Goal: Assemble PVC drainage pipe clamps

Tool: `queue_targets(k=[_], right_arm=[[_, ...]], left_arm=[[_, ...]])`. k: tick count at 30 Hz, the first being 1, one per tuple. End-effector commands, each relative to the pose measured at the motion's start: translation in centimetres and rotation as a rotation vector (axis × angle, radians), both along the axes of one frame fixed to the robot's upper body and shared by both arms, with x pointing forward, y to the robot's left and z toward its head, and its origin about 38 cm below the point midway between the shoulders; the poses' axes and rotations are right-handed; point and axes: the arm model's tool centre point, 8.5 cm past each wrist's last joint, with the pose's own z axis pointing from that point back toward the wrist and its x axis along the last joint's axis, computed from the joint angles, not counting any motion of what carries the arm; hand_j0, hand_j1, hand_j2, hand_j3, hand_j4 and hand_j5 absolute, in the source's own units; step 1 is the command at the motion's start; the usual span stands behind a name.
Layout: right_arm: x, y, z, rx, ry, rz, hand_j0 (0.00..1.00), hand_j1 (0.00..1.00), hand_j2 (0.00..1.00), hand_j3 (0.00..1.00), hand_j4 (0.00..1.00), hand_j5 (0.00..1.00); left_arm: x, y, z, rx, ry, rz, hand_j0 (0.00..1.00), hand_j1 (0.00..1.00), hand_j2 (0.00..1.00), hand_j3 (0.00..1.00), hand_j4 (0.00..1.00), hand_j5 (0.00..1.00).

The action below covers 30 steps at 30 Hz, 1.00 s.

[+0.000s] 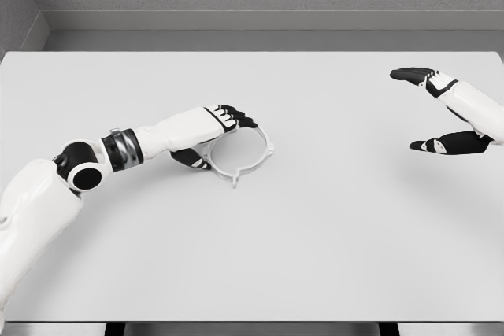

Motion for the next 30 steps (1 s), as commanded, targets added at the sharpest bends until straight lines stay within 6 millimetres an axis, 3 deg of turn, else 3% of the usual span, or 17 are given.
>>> queue_targets(k=[1, 30], right_arm=[[0.00, -0.01, 0.09, 0.008, 0.001, 0.000, 1.00, 1.00, 1.00, 1.00, 1.00, 1.00], [0.00, 0.07, 0.02, 0.009, 0.003, 0.003, 1.00, 1.00, 1.00, 1.00, 1.00, 1.00]], left_arm=[[0.00, -0.33, 0.05, -0.010, 0.001, -0.002, 1.00, 1.00, 1.00, 1.00, 1.00, 1.00], [0.51, -0.36, 0.15, -0.012, 0.003, 0.007, 1.00, 1.00, 1.00, 1.00, 1.00, 1.00]])
